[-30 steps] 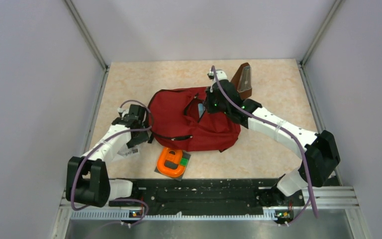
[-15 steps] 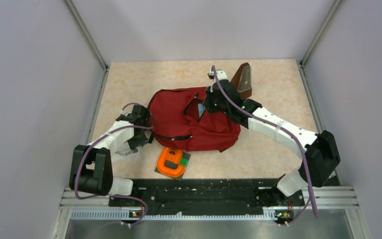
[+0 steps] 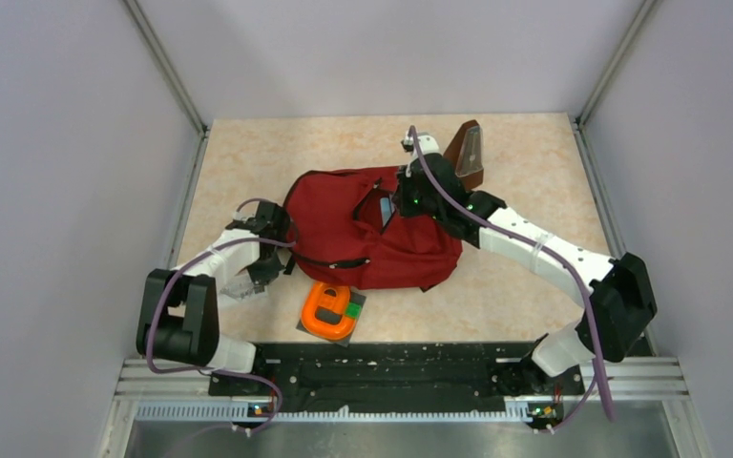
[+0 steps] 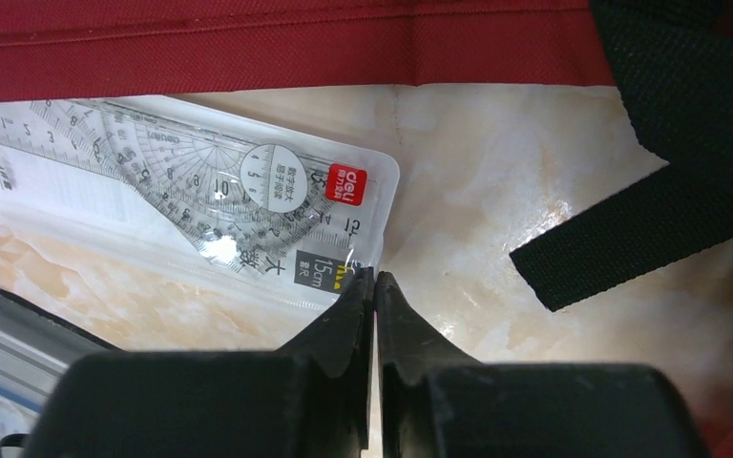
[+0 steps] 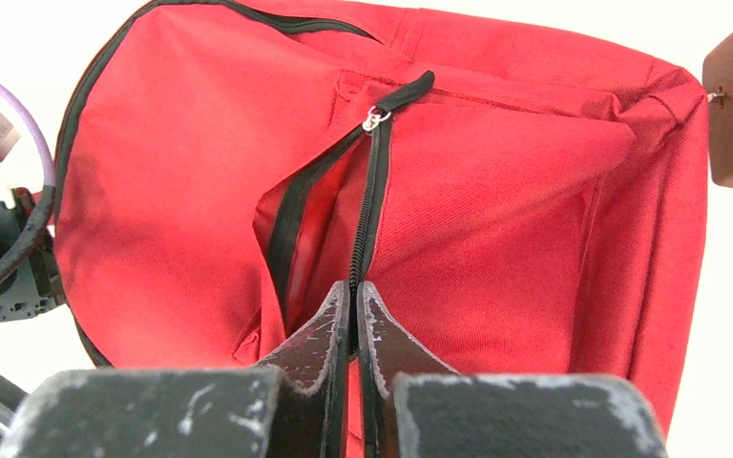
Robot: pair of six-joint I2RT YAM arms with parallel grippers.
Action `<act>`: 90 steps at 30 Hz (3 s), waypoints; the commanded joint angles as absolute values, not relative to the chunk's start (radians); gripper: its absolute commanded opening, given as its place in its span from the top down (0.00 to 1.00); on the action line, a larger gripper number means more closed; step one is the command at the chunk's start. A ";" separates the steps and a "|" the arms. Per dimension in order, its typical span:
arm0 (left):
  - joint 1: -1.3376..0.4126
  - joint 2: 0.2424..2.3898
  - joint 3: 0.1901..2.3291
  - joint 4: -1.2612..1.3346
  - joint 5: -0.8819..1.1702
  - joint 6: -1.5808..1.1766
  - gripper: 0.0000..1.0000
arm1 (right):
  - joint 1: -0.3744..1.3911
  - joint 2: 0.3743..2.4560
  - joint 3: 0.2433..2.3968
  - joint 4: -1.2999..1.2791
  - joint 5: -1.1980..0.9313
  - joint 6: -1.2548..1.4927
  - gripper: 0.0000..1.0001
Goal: Pack the student bag
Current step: Pick up the stationery from the center of the board.
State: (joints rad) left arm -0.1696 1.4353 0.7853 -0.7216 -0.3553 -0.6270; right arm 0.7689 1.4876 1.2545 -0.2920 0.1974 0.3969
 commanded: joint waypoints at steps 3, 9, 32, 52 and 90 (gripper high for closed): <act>-0.172 1.376 0.782 -0.726 -0.396 -0.630 1.00 | 0.759 1.408 1.253 -0.237 0.225 0.404 1.00; -0.172 1.164 0.847 -0.814 -0.394 -0.607 1.00 | 0.759 1.387 1.257 -0.269 0.255 0.329 0.72; -0.174 1.006 1.594 -0.748 0.038 -0.816 1.00 | 1.024 1.456 1.370 0.206 -0.098 -0.011 0.25; -0.333 1.069 1.528 -0.569 0.115 -1.031 1.00 | 1.032 1.610 1.458 0.243 0.105 -0.282 0.13; -0.339 0.876 1.211 -0.249 0.670 -0.845 0.05 | 0.611 1.552 1.688 -0.119 -1.006 0.440 1.00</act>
